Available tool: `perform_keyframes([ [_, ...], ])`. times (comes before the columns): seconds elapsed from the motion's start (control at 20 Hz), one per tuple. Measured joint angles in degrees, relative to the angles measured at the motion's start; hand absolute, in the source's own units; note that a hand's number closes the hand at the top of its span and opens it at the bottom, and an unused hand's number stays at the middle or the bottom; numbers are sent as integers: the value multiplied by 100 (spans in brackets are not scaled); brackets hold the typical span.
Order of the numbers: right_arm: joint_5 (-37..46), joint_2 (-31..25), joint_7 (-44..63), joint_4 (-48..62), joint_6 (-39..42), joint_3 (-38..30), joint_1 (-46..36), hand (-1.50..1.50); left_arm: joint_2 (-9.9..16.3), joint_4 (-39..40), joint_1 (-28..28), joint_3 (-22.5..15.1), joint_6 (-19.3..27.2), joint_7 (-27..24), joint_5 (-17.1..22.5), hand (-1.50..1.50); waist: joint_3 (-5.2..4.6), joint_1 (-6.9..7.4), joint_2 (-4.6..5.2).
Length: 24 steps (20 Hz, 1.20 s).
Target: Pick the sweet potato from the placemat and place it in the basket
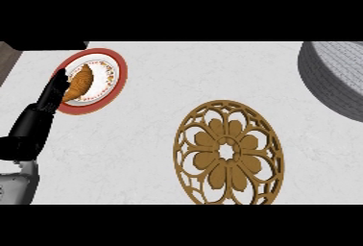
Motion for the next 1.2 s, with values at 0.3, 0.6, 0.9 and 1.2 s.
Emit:
perform_keyframes([
  [0.3,11,-739,-586,1194,819,131,-659,150,-95,60,-277,-203,-59,84,-95,0,-35,296,27],
  [0.6,346,-859,-568,1892,923,659,-1407,150,-155,79,-460,-285,-109,189,-130,0,-51,430,18],
  [0.9,760,-734,-405,2302,1111,1262,-2098,150,-181,139,-608,-286,-130,311,-160,0,-58,421,6],
  [1.2,1260,-500,-229,2661,1209,1831,-2607,150,-194,152,-636,-239,-149,366,-158,0,-60,392,-5],
])
